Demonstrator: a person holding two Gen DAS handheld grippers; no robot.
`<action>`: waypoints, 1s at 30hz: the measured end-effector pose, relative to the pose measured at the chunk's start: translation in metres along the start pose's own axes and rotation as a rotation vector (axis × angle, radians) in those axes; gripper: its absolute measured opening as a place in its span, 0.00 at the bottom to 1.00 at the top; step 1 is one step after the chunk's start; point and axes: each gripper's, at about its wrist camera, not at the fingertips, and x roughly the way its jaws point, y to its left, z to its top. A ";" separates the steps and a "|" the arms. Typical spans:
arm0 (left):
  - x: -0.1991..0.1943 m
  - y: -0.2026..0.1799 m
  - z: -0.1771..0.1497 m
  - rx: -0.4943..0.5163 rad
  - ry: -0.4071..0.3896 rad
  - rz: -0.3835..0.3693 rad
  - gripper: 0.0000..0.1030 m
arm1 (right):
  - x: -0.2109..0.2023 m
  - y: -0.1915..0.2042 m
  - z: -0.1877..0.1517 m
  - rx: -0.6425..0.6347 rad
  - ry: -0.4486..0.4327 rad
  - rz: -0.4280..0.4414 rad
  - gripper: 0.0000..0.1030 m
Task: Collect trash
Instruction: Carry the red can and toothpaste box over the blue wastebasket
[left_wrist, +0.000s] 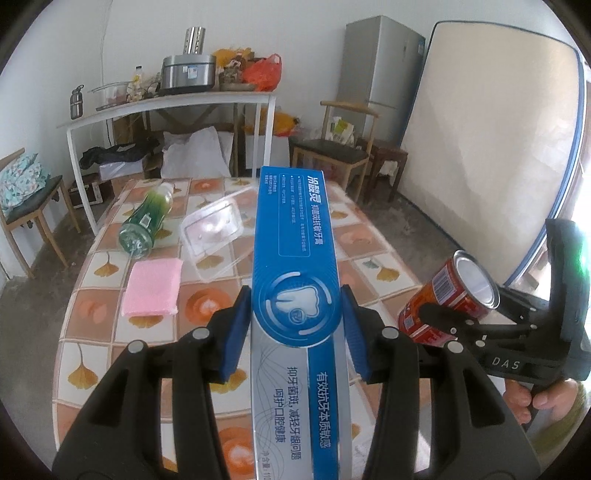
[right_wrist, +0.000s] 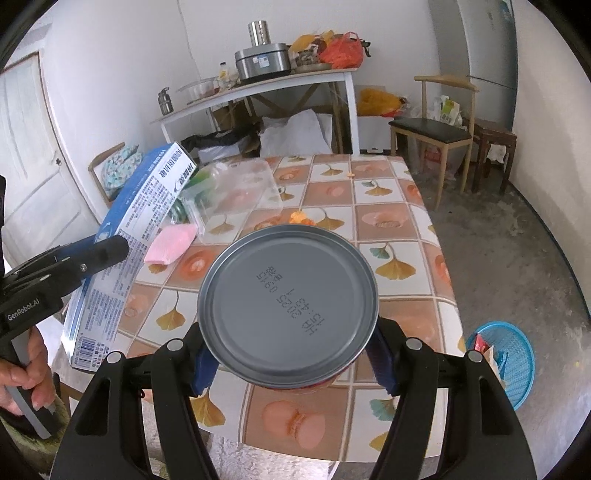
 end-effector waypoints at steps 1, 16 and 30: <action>-0.002 -0.002 0.002 -0.001 -0.013 -0.007 0.44 | -0.002 -0.003 0.001 0.005 -0.003 -0.002 0.63; 0.010 -0.067 0.038 0.027 -0.078 -0.189 0.44 | -0.066 -0.060 0.006 0.112 -0.091 -0.122 0.63; 0.090 -0.169 0.069 0.096 0.116 -0.514 0.44 | -0.126 -0.178 -0.049 0.377 -0.146 -0.380 0.63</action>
